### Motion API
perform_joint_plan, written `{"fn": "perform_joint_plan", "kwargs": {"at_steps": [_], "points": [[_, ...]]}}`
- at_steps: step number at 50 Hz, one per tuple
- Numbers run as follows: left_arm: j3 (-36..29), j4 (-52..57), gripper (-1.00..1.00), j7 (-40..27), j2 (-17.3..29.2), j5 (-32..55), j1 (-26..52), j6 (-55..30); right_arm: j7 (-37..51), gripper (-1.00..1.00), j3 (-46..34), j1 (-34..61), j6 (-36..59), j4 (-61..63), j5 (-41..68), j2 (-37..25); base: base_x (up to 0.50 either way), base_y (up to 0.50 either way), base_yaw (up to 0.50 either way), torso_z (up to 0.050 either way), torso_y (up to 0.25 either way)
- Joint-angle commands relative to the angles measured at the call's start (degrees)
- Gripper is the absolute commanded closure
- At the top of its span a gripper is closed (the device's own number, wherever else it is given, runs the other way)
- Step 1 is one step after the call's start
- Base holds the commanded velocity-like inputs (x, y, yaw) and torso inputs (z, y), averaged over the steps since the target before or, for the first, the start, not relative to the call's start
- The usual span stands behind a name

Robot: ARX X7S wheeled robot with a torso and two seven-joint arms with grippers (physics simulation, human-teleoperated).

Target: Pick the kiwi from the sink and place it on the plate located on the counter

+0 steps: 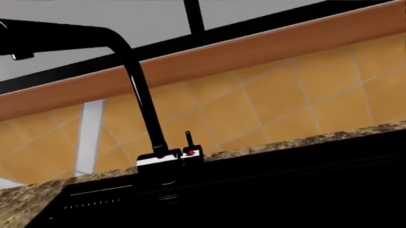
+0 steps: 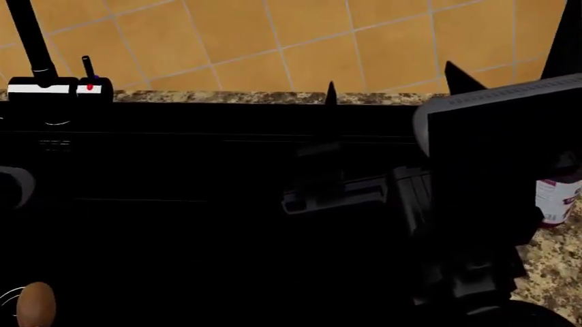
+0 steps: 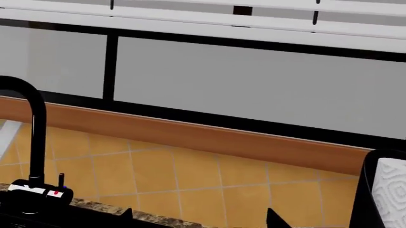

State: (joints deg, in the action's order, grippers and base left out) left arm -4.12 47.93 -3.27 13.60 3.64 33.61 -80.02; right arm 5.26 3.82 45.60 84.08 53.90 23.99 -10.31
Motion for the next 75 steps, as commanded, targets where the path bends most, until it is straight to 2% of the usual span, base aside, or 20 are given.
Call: {"fn": "perform_joint_plan", "kwargs": {"at_steps": [1, 4, 6, 8, 10, 11, 15, 28, 32, 42, 49, 59, 67, 75], "points": [[4.29, -7.4, -1.0, 0.23, 3.07, 8.96, 1.71, -9.97, 0.62, -1.0, -1.86, -0.6, -1.46, -1.36, 0.12, -1.5, 0.0, 0.0, 0.0, 0.0, 0.0], [9.83, -16.43, -1.0, -23.7, 9.79, 34.75, 4.39, -9.95, 0.82, -1.0, -1.97, 0.18, -0.53, -1.16, 0.44, -1.46, 0.0, 0.0, 0.0, 0.0, 0.0], [10.89, -22.57, -1.0, -39.17, 12.25, 51.94, 6.09, -9.88, 0.98, -1.0, -2.04, 0.29, -0.47, -1.26, 0.5, -1.53, 0.0, 0.0, 0.0, 0.0, 0.0], [10.08, -24.99, -1.0, -42.36, 13.54, 65.64, 6.69, -9.56, 1.09, -1.0, -2.04, 0.26, -0.69, -1.47, 0.51, -1.62, 0.0, 0.0, 0.0, 0.0, 0.0], [8.3, -27.07, -1.0, -43.61, 14.98, 65.27, 6.79, -8.92, 1.26, -1.0, -2.08, 0.38, -0.45, -1.39, 0.6, -1.69, 0.0, 0.0, 0.0, 0.0, 0.0], [9.95, -29.07, -1.0, -44.28, 14.41, 68.02, 6.45, -9.29, 1.52, -1.0, -2.35, 0.47, -0.4, -1.25, 0.51, -1.88, 0.0, 0.0, 0.0, 0.0, 0.0], [9.21, -33.87, -1.0, -45.12, 15.18, 68.4, 7.95, -8.42, 2.04, -1.0, -2.9, 0.63, 0.32, -0.77, 0.69, -2.14, 0.0, 0.0, 0.0, 0.0, 0.0], [-3.81, -51.76, -1.0, -32.65, 16.73, 55.23, 12.49, 3.21, 2.98, -1.0, -3.24, 0.85, 1.07, 0.04, 1.73, -2.11, 0.0, 0.0, 0.0, 0.0, 0.0], [-8.74, -56.26, -1.0, -29.83, 16.06, 50.77, 13.7, 6.67, 3.06, -1.0, -3.57, -0.08, -0.57, -0.97, 1.56, -2.56, 0.0, 0.0, 0.0, 0.0, 0.0], [-15.67, -71.26, -1.0, -22.85, 13.88, 42.36, 17.35, 16.08, 3.62, -1.0, -4.69, -0.73, -2.2, -1.85, 1.56, -3.06, 0.0, 0.0, 0.0, 0.0, 0.0], [-18.29, -80.76, -1.0, -19.37, 12.01, 39.5, 20.8, 18.73, 4.03, -1.0, -5.39, -0.76, -2.92, -2.56, 1.54, -3.29, 0.0, 0.0, 0.0, 0.0, 0.001], [-19.98, -91.76, -1.0, -16.29, 9.97, 38.44, 27.88, 16.2, 4.43, -1.0, -5.95, -1.37, -3.83, -2.87, 1.77, -3.39, 0.0, 0.0, 0.0, 0.0, 0.0], [-22.49, -104.7, -1.0, -10.81, 7.6, 36.49, 34.81, 15.94, 4.54, -1.0, -5.87, -1.87, -4.46, -3.05, 2.06, -3.63, 0.0, 0.0, 0.0, 0.0, 0.0], [-24.99, -119.53, -1.0, -4.61, 4.52, 33.07, 40.12, 21.46, 4.82, -1.0, -5.75, -2.4, -5.01, -3.09, 2.19, -4.02, 0.0, 0.0, 0.0, 0.0, 0.0]]}}
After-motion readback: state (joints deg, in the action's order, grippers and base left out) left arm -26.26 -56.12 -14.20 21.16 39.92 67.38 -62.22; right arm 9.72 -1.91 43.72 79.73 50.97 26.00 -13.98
